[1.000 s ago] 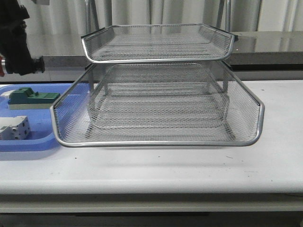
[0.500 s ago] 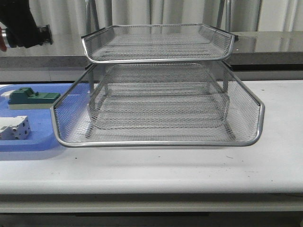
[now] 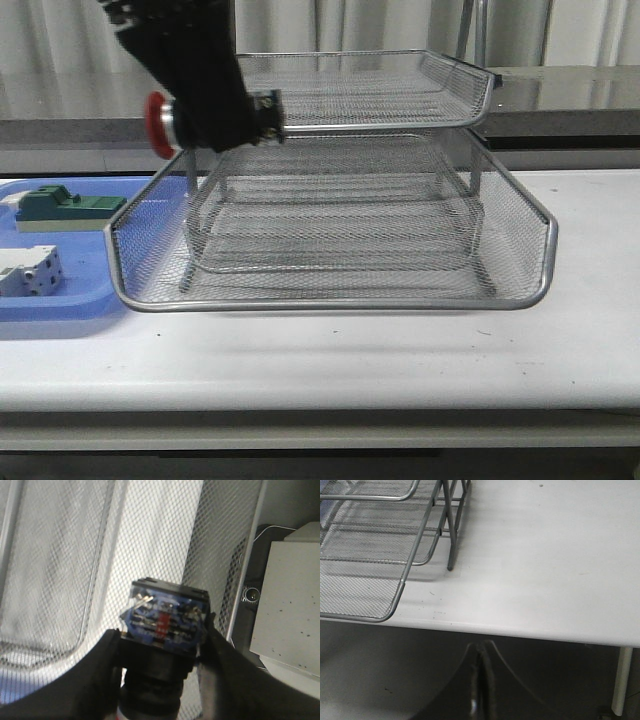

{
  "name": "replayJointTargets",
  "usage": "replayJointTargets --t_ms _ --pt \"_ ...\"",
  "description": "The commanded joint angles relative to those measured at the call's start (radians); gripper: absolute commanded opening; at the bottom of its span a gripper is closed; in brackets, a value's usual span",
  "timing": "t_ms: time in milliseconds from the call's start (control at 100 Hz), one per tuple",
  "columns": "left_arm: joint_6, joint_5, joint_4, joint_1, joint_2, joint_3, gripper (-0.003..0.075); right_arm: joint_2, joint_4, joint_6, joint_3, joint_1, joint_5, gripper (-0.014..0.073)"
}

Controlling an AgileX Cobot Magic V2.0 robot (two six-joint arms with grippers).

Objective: Place button on rack with both arms
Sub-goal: 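Lift the red push button and carry it over the pulled-out wire tray, then lower the button into the wire tray and open the left gripper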

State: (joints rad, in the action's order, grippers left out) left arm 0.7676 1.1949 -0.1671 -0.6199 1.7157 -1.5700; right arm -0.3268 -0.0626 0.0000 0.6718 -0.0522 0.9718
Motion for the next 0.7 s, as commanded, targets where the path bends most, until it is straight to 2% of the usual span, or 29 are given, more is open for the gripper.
replayJointTargets --t_ms 0,230,370,460,580,590,690 --pt "-0.012 -0.101 -0.026 -0.041 -0.011 -0.025 -0.0020 -0.011 0.004 0.000 0.033 0.008 -0.062 -0.0069" --pt "-0.012 -0.258 -0.026 -0.077 0.060 -0.029 -0.0019 -0.011 0.004 0.000 0.033 0.008 -0.062 -0.0069" --pt "-0.012 -0.286 -0.026 -0.077 0.093 -0.029 0.0003 -0.011 0.004 0.000 0.033 0.008 -0.062 -0.0069" --pt "-0.012 -0.286 -0.026 -0.077 0.110 -0.029 0.0085 -0.011 0.004 0.000 0.033 0.008 -0.062 -0.0069" --pt "-0.014 -0.286 -0.026 -0.077 0.119 -0.029 0.0264 -0.011 0.004 0.000 0.033 0.008 -0.062 -0.0069" --pt "-0.015 -0.287 -0.026 -0.077 0.119 -0.029 0.0298 -0.011 0.004 0.000 0.033 0.008 -0.062 -0.0069" --pt "-0.015 -0.299 -0.026 -0.077 0.119 -0.029 0.0423 -0.011 0.004 0.000 0.033 0.008 -0.062 -0.0069"
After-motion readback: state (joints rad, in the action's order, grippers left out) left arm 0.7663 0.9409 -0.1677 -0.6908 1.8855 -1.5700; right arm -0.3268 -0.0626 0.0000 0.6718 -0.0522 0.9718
